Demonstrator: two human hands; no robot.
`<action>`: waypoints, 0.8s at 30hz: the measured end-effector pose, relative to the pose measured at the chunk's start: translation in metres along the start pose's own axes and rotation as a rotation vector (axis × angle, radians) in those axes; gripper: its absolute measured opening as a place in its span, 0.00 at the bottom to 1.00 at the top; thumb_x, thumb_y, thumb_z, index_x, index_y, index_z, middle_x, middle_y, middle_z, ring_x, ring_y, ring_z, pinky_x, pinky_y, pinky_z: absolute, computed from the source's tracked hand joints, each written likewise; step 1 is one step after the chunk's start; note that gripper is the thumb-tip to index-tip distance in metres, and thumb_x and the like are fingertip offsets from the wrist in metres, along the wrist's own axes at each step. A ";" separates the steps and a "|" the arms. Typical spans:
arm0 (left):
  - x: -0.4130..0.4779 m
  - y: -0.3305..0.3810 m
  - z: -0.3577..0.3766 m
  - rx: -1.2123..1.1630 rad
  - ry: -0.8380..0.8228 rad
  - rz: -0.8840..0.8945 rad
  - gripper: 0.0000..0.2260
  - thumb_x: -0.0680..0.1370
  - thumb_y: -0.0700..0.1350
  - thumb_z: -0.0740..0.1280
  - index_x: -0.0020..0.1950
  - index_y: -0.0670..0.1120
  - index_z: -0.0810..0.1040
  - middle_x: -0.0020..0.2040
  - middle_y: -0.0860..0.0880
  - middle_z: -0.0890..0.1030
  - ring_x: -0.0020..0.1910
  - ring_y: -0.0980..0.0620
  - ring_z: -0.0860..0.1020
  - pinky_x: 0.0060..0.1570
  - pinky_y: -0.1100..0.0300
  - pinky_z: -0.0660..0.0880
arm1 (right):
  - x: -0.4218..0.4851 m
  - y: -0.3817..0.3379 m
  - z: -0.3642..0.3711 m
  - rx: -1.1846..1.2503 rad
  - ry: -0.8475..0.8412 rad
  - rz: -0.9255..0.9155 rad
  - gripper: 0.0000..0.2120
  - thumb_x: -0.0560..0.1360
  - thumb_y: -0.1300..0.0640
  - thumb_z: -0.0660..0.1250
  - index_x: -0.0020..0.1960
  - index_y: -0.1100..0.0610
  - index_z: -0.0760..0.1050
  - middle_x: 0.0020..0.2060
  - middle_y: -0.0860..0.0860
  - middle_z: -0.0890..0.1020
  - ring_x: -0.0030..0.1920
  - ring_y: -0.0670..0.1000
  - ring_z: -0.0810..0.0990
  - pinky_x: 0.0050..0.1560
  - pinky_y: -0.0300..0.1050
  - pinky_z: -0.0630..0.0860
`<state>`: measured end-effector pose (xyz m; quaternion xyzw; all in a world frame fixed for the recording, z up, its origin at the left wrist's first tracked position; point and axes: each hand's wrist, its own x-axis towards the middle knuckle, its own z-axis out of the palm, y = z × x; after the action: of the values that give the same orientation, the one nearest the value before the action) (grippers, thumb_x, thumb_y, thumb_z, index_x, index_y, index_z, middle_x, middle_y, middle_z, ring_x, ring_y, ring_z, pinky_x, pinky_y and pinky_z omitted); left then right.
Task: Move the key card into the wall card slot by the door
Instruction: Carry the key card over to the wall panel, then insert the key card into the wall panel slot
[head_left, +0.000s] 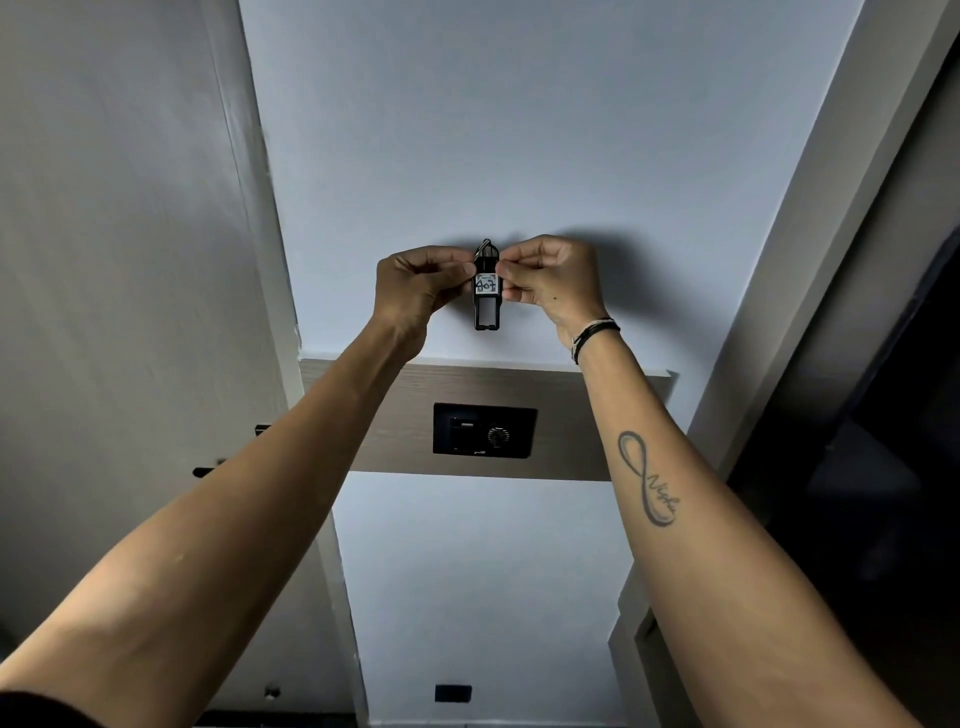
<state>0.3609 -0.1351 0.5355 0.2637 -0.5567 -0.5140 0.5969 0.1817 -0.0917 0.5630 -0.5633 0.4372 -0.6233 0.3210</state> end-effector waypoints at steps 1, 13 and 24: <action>0.001 -0.001 0.000 -0.002 0.006 0.003 0.09 0.75 0.30 0.75 0.45 0.43 0.89 0.39 0.46 0.89 0.42 0.44 0.83 0.53 0.55 0.84 | 0.001 0.001 0.000 -0.002 -0.002 -0.002 0.05 0.75 0.72 0.74 0.49 0.66 0.81 0.37 0.57 0.84 0.30 0.48 0.82 0.38 0.41 0.85; -0.021 -0.052 -0.022 0.280 0.082 0.111 0.07 0.73 0.31 0.78 0.43 0.43 0.87 0.40 0.48 0.88 0.41 0.52 0.85 0.52 0.54 0.85 | -0.013 0.066 0.015 -0.119 0.042 0.033 0.11 0.72 0.76 0.75 0.52 0.68 0.82 0.37 0.55 0.83 0.36 0.50 0.84 0.36 0.42 0.87; -0.055 -0.106 -0.040 0.495 0.156 0.063 0.15 0.73 0.30 0.77 0.40 0.52 0.87 0.40 0.54 0.88 0.40 0.58 0.87 0.48 0.64 0.83 | -0.049 0.130 0.027 -0.291 0.096 0.025 0.07 0.71 0.72 0.77 0.45 0.61 0.86 0.36 0.51 0.86 0.43 0.56 0.89 0.44 0.53 0.89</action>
<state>0.3721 -0.1304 0.4100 0.4231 -0.6259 -0.3214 0.5708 0.2036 -0.1067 0.4244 -0.5678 0.5448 -0.5756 0.2225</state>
